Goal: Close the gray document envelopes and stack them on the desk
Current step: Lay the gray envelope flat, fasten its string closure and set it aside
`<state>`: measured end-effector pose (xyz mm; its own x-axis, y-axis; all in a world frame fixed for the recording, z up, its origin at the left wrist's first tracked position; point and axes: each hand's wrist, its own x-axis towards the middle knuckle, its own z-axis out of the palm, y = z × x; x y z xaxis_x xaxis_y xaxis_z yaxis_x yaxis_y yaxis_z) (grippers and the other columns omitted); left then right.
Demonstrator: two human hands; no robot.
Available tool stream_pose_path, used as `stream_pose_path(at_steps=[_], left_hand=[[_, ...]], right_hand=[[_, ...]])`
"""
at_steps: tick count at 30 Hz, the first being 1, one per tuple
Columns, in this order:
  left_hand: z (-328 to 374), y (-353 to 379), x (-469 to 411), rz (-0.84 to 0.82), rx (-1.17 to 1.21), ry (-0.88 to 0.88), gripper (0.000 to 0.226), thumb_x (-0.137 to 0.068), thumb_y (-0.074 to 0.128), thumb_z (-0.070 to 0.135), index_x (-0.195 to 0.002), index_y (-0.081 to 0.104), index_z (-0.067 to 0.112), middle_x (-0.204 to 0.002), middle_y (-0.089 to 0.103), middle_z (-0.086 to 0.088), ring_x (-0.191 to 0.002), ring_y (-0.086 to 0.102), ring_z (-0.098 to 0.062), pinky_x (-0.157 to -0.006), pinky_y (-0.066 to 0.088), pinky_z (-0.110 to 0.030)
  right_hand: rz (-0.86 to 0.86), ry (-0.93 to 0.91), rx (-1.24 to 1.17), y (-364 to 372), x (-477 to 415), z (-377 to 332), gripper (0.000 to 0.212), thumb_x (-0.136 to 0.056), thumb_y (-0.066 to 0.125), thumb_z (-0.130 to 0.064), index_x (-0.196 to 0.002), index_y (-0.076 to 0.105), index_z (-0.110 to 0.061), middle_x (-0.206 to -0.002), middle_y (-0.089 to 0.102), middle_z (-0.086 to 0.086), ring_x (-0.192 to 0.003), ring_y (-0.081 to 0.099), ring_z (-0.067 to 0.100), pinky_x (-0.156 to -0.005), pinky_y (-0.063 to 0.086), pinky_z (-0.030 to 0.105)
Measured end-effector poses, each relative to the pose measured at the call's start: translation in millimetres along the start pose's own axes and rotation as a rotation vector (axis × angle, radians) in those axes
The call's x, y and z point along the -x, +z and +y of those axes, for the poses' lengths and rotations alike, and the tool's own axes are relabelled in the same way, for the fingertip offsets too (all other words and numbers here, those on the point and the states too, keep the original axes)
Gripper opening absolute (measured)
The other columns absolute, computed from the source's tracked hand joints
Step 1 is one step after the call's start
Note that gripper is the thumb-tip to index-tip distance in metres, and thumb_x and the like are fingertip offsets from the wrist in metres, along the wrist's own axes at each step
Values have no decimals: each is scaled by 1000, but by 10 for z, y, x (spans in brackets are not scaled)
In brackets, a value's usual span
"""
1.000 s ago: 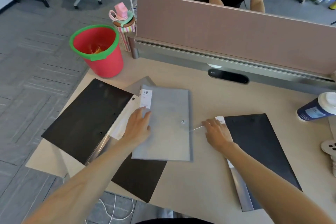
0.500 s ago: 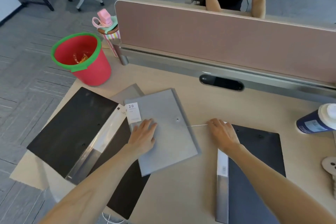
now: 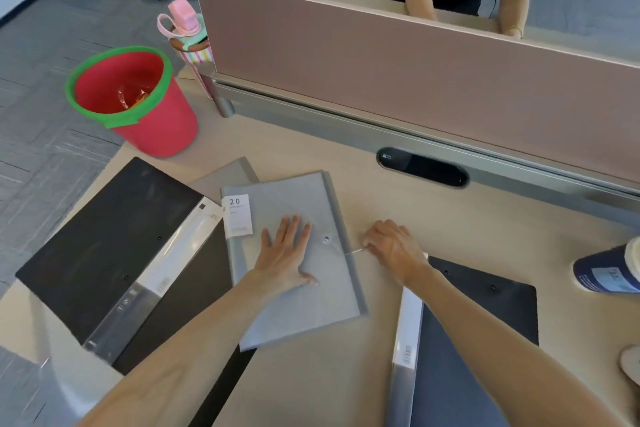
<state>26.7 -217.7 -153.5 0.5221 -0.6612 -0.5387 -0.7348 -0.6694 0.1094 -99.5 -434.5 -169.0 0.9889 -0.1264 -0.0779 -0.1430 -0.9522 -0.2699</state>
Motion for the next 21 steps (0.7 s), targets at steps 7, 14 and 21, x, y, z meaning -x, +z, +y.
stream_pose_path(at_steps=[7,14,21], left_hand=[[-68,-5,-90,-18,-23,8,122,-72,69,60,-153,-10,14,-162,-18,-7,-149,-16,-27,-116,2,-59],[-102,-11,-95,-17,-49,8,122,-71,70,60,-153,-8,15,-162,-16,-6,-150,-12,-26,-117,8,-58],[-96,-61,-33,-35,-96,39,121,-71,71,58,-153,-6,14,-163,-13,-7,-150,-9,-28,-116,14,-58]], right_hand=[[-89,-189,380,4,-281,-1,42,-50,78,2,-86,59,-8,-81,58,7,-72,55,26,-59,44,35],[-108,-197,288,-140,-129,276,7,-78,66,-8,-81,59,-12,-77,59,5,-67,58,24,-52,43,34],[-460,-161,445,-379,-182,291,24,-97,41,-23,-107,54,-6,-105,62,9,-99,56,28,-71,38,35]])
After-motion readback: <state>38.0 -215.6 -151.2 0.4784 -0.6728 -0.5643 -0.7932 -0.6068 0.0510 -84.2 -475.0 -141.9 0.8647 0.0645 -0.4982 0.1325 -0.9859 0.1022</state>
